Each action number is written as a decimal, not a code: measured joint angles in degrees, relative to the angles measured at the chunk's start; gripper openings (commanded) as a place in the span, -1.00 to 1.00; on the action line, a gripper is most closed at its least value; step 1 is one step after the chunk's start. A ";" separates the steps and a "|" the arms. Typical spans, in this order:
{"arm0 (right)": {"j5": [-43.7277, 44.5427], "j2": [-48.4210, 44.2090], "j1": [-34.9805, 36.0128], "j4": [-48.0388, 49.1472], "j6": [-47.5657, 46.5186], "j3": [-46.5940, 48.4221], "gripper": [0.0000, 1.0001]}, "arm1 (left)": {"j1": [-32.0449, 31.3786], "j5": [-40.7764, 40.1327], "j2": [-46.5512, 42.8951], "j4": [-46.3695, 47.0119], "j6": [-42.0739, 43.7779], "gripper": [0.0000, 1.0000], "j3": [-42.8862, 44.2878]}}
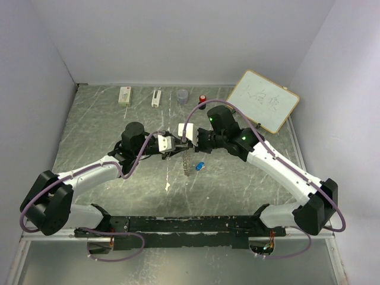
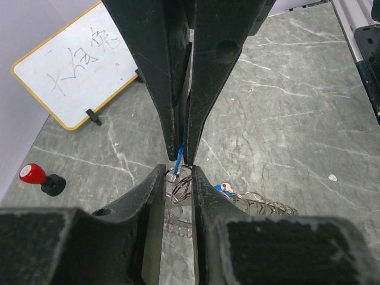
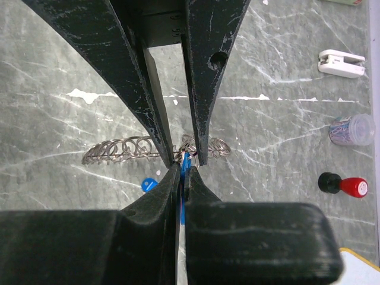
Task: Put the keys on the keyring
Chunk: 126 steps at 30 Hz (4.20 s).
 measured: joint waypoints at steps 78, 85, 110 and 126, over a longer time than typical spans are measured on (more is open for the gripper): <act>-0.46 -0.68 -0.48 -3.54 -1.90 0.31 -1.00 | 0.37 6.34 1.75 -4.98 1.88 -0.86 3.91; 0.20 -1.11 -0.48 -3.04 -1.29 0.20 -0.93 | 0.37 5.42 1.92 -1.20 -0.85 -0.87 2.84; 17.46 -15.19 -0.11 30.95 22.32 -16.52 -0.02 | 0.42 -16.81 -3.15 31.85 -24.11 -0.87 -12.66; 11.34 -16.33 -6.25 42.23 31.74 -21.90 0.17 | 3.08 -15.15 1.49 54.01 -34.64 -0.87 -16.52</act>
